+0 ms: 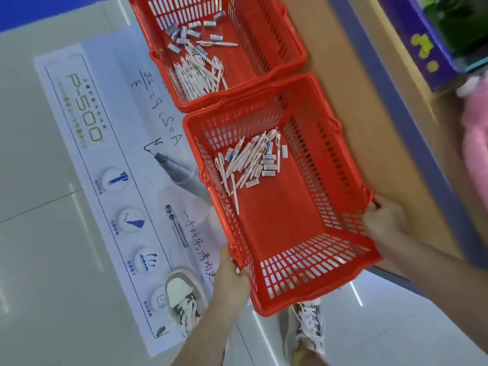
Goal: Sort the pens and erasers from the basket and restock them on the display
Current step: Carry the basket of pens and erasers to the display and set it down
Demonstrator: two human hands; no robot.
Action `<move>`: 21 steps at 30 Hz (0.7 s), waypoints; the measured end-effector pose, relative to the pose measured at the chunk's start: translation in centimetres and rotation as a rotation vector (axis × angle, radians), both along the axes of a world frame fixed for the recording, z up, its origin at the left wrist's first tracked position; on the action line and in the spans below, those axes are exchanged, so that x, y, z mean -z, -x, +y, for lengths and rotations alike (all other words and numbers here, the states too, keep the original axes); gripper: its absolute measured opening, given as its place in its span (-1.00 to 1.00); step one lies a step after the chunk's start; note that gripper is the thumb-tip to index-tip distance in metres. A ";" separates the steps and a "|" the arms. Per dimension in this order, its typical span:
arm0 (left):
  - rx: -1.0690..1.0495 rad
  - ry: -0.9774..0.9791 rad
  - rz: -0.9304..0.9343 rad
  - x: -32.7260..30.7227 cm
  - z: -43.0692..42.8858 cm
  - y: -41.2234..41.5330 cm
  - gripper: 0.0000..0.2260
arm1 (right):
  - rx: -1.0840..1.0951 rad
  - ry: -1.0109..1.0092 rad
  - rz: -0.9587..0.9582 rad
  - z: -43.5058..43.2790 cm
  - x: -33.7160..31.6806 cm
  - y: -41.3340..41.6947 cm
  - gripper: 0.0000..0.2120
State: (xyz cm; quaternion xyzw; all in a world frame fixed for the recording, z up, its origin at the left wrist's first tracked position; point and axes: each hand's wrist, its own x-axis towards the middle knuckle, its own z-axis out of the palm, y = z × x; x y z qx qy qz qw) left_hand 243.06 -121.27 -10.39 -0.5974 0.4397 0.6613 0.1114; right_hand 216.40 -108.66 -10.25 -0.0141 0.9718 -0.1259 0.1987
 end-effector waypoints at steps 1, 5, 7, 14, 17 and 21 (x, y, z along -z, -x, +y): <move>0.005 0.003 -0.004 0.4 0.2 0.2 -0.46 | 0.007 -0.001 -0.005 -0.3 -0.1 0.3 -0.69; 0.104 0.001 -0.003 0.4 0.4 0.6 -0.50 | 0.053 0.064 -0.067 -1.5 -1.5 -0.3 -0.61; 0.219 0.047 -0.014 -0.9 -0.3 1.0 -0.52 | 0.095 0.135 -0.098 -1.8 -2.9 -1.8 -0.53; 0.399 0.243 -0.051 -10.4 -5.3 0.0 -0.72 | 0.390 0.418 -0.312 -4.0 -10.9 -8.5 -0.77; 0.284 0.208 0.017 -15.6 -9.3 -2.5 -0.75 | 0.502 0.517 -0.362 -6.9 -15.5 -11.6 -0.78; 0.110 0.272 0.065 -22.6 -15.8 -4.5 -0.66 | 0.467 0.594 -0.441 -12.8 -20.9 -14.7 -0.75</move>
